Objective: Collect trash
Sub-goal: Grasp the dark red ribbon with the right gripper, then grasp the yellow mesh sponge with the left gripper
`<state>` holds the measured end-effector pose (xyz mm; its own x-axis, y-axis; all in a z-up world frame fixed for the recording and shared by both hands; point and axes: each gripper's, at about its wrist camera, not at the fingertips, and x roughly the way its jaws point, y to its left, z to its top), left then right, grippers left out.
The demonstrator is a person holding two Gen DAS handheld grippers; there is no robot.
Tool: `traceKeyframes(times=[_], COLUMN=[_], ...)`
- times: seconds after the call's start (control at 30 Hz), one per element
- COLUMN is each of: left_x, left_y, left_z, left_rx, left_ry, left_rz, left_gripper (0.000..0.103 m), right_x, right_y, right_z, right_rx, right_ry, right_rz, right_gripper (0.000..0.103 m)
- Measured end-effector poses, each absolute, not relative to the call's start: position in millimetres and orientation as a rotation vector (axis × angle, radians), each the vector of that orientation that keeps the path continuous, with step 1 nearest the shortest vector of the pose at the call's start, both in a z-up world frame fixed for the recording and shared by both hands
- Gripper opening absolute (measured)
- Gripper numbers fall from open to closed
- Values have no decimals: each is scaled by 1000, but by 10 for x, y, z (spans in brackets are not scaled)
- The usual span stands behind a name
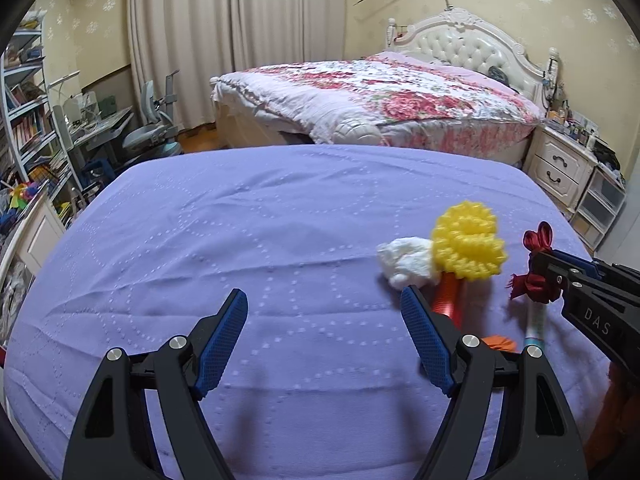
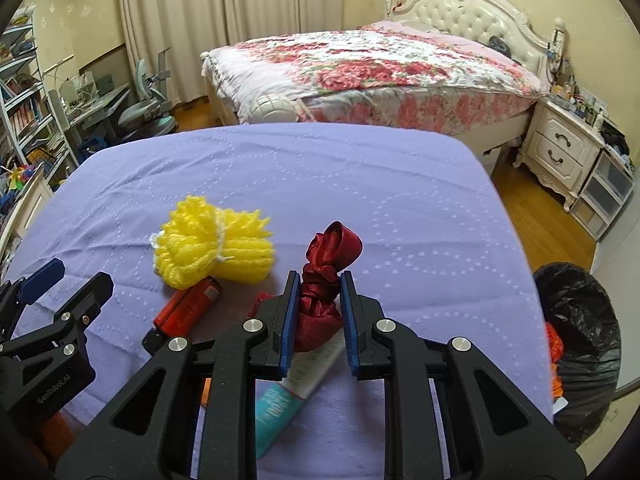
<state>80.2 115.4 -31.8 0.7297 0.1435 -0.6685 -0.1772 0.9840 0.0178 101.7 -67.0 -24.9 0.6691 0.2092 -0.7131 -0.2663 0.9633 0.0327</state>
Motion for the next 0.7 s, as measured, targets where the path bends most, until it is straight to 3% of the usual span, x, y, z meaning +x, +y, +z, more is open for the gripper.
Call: traceKeyframes(times=[0.6, 0.7], left_x=[1201, 1256], left_y=[421, 365], left_z=[-254, -278], left_rx=[22, 48], left_ry=[715, 716], left_rz=[67, 63], left_gripper=[76, 57], right_x=[992, 987], right_y=[-1565, -1620], right_z=[-324, -366], right_rx=[25, 38], right_ry=[783, 788], right_rz=[159, 160], right_gripper=[20, 20])
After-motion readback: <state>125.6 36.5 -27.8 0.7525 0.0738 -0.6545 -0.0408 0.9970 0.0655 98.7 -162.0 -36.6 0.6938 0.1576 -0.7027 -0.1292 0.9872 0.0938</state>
